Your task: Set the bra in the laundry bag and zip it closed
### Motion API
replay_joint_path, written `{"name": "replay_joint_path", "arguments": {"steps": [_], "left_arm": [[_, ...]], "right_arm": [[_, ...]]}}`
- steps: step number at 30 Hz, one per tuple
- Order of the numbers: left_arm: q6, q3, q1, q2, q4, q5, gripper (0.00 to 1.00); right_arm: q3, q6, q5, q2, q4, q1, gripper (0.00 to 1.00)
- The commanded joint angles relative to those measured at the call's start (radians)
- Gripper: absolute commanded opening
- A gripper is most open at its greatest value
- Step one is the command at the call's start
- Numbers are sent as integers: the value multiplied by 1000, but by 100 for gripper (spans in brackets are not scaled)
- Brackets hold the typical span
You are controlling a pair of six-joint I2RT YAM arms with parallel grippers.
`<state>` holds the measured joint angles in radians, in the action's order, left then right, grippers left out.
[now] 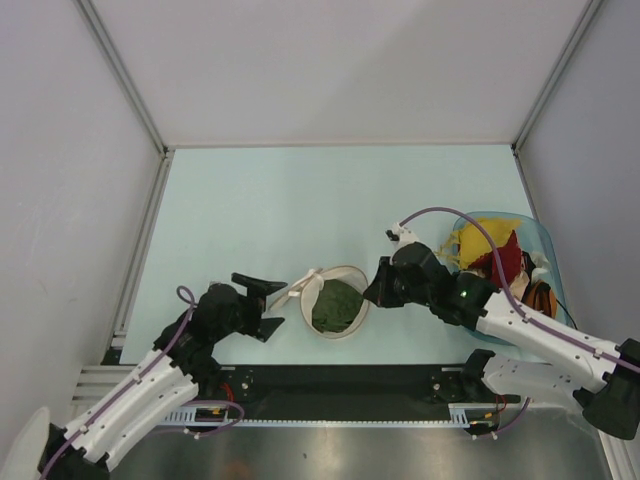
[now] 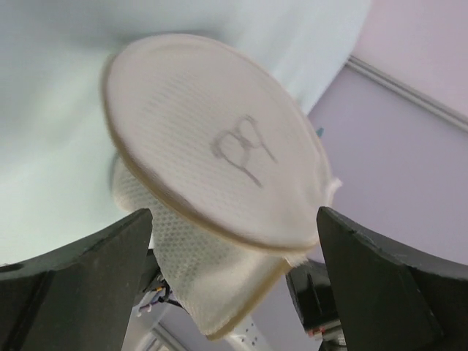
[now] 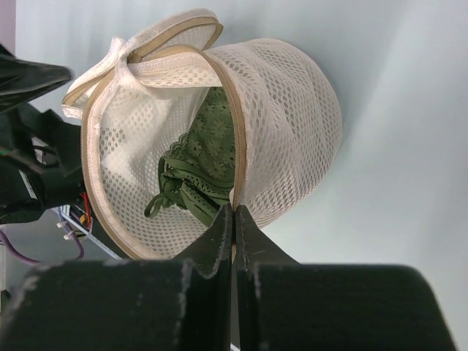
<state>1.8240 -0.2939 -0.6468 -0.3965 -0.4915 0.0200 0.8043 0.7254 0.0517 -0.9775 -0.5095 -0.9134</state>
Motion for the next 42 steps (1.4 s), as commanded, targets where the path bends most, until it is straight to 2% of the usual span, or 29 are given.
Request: {"name": "replay_joint_path", "arguments": {"steps": [1,2,3,5,6,7,8,9,10,11,12,13,16,17,18,20,23,25,27,30,34,37,42], "left_arm": [[109,47,74,-88,162,-120,100],[112,58,85,-90,203,-118,100],[109,68,102,-85,232,-115,83],[56,70,105,-74,258,-59,63],[35,61,108,-77,248,-40,46],[11,44,113,-85,242,-31,39],[-58,36,121,-96,252,-31,34],[-110,29,136,-117,267,-32,20],[-174,0,141,-134,287,-29,13],[-313,-25,145,-149,291,-22,4],[-386,-57,147,-186,275,-22,0],[-555,-123,147,-202,266,18,0],[-765,-200,138,-211,229,112,0],[-872,-203,134,-190,229,142,0],[-920,-203,130,-167,235,209,0],[-1063,-192,127,-78,278,251,0],[-1267,-198,121,5,371,210,0],[-1400,-209,113,34,425,100,0],[-1459,-217,95,54,475,43,0],[-1535,-251,55,25,452,6,0],[-1649,-257,-48,12,435,67,0],[-1693,-272,-141,-7,427,188,0],[-1802,-292,-240,-96,481,159,0]], "right_arm": [[21,3,2,-18,32,-16,0],[21,5,4,-21,34,-21,0],[19,6,7,-23,38,-27,0],[22,11,10,-26,42,-31,0],[24,14,11,-29,45,-35,0],[26,12,11,-33,48,-36,0],[26,16,11,-35,51,-38,0],[26,14,13,-39,60,-38,0],[32,14,13,-49,63,-39,0],[36,14,14,-53,63,-36,0],[41,16,19,-58,63,-38,0],[53,17,22,-64,62,-36,0],[72,14,30,-82,49,-16,0],[79,14,25,-90,42,-6,0],[82,12,14,-93,39,5,0],[82,2,2,-96,40,40,0],[84,-26,-41,-108,72,91,0],[102,-43,-91,-130,83,108,0],[134,-73,-110,-164,86,119,0],[159,-95,-136,-196,92,137,0],[177,-100,-197,-251,123,186,0],[196,-101,-249,-279,129,203,0],[171,-75,-308,-283,150,205,0]]}}
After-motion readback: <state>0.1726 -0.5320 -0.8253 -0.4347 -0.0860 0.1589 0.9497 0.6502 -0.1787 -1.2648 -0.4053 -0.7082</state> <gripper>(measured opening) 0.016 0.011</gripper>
